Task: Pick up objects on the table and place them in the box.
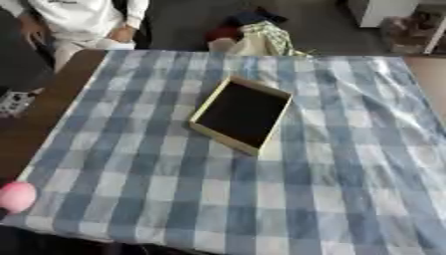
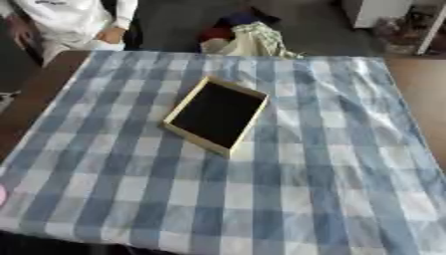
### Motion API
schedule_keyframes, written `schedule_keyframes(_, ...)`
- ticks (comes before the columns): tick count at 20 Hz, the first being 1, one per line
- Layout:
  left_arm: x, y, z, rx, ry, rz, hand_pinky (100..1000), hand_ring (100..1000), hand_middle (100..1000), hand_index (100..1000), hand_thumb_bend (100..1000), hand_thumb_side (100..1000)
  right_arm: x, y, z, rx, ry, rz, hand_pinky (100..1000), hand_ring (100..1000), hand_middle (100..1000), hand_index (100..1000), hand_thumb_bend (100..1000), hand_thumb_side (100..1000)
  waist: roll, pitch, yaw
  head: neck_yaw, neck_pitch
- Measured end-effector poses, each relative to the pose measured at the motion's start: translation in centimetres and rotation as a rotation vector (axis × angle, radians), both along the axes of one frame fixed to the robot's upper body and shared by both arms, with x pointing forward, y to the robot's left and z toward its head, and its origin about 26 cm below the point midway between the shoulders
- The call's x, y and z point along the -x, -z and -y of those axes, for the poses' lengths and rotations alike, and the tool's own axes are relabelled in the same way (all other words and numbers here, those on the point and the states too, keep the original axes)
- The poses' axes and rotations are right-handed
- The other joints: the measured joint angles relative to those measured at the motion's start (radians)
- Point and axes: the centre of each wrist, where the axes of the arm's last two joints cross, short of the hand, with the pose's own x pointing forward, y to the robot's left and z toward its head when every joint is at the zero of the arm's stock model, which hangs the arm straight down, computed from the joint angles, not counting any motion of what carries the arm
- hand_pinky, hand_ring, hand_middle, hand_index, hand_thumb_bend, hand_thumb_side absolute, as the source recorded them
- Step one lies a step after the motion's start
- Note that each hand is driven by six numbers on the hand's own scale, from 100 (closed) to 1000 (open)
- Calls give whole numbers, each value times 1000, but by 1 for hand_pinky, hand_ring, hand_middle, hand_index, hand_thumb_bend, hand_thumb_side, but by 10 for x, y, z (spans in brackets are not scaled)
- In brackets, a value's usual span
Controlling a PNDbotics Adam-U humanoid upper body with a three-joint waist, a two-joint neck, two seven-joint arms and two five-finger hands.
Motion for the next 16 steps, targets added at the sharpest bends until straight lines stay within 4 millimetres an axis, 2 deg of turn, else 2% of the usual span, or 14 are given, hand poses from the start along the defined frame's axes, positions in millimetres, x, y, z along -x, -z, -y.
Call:
schedule_keyframes(1,0,0,0,4,1,-1,559,660,596,735,100,149,0,0,0,0,0,0,768,565,674,724,100,922,0,0,0,0,0)
schedule_keyframes(8,-1,-3,2,56,-5,-16,524,616,565,707,100,152,0,1,-1,-6,0,-2,768,566,674,724,100,922,3,0,-1,4,0)
schedule_keyframes(16,-9,-23,12,85,26,36,492,591,539,677,100,149,0,1,-1,-12,-3,-2,768,566,673,723,100,921,4,0,-3,4,0)
